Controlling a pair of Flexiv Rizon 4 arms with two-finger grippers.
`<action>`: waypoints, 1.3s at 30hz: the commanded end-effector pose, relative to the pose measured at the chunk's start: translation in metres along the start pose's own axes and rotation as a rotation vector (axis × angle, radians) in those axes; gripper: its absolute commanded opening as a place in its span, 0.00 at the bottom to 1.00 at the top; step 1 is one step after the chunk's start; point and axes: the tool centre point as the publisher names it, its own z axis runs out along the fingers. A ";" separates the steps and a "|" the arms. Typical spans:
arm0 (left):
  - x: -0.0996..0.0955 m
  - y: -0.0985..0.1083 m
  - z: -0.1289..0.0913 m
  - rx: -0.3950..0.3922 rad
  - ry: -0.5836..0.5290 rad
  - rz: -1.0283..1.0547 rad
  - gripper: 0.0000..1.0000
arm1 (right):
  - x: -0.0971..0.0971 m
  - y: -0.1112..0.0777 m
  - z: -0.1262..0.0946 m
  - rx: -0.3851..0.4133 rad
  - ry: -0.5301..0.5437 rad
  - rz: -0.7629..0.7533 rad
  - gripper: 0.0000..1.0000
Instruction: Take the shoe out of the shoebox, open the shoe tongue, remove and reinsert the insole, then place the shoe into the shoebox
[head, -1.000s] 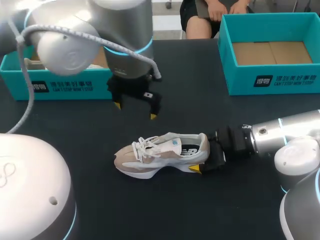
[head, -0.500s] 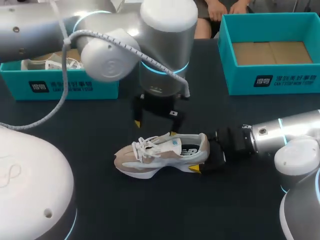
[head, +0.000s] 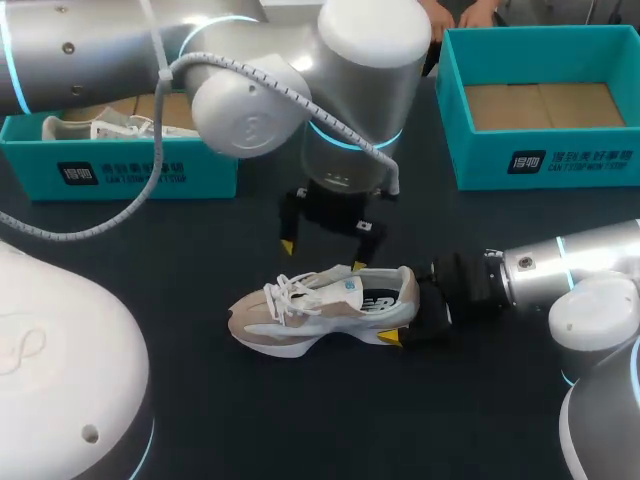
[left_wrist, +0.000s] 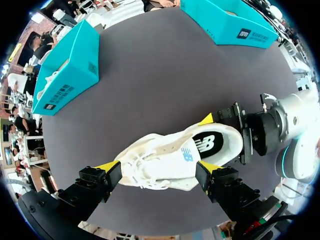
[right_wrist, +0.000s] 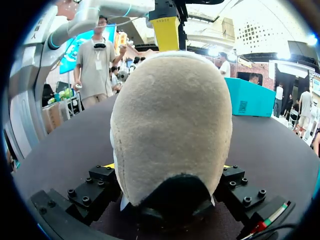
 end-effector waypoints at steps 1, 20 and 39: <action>0.004 0.003 0.004 -0.016 0.012 -0.122 1.00 | 0.001 -0.001 0.003 0.003 0.000 0.001 0.00; 0.052 0.001 0.042 -0.126 -0.069 -0.260 1.00 | 0.001 -0.001 0.003 0.003 0.000 0.001 0.00; 0.028 0.018 0.084 -0.194 -0.208 -0.315 1.00 | 0.001 -0.001 0.003 0.003 0.000 0.001 0.00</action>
